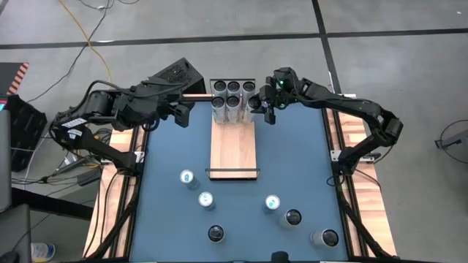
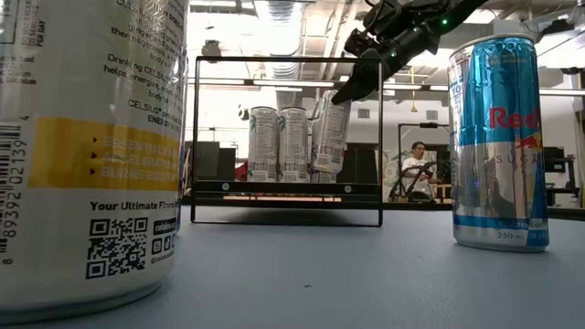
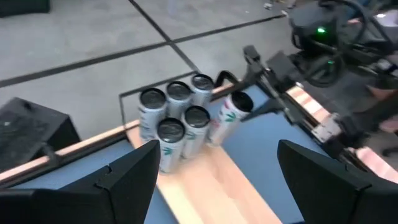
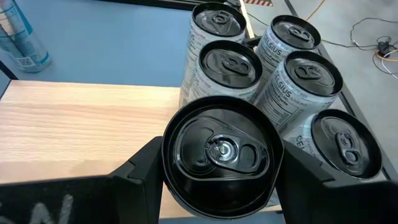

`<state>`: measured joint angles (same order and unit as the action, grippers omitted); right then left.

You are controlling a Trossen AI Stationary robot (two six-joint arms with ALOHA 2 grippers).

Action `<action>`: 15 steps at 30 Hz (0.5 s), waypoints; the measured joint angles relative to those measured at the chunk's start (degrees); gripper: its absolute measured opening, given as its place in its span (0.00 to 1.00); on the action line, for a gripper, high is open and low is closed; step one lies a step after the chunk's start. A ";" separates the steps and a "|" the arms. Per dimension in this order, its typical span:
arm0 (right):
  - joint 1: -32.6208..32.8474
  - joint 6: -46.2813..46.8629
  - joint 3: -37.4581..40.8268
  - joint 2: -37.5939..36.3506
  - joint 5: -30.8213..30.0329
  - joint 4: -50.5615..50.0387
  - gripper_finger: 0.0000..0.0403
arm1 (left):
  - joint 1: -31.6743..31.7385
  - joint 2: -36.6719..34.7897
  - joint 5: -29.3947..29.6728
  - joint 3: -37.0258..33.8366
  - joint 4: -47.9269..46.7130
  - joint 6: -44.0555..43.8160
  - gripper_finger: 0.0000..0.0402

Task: Place canned beverage on shelf
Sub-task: Put the white-pink black soda can on the shelf

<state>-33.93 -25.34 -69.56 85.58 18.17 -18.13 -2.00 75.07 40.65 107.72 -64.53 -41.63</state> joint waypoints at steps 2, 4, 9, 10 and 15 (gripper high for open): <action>0.00 0.00 0.00 0.00 0.00 0.06 0.56 | 0.00 -0.25 -1.09 0.00 0.05 -0.02 0.77; 0.02 0.21 0.00 0.00 0.01 0.15 0.56 | 0.00 -0.58 -1.93 0.07 0.70 0.01 0.77; 0.00 0.08 0.00 0.02 0.03 0.15 0.56 | 0.00 -1.03 -2.93 0.07 2.38 0.01 0.77; 0.02 0.02 0.00 0.02 0.01 0.15 0.56 | 0.00 -1.14 -2.96 0.07 2.51 0.00 0.77; -0.05 -0.02 0.00 0.02 0.01 -0.50 0.56 | 0.00 -1.34 -3.45 0.07 2.64 -0.11 0.77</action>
<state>-33.98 -25.36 -69.56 85.60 18.17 -18.63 -2.00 73.73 37.20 107.79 -61.89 -41.74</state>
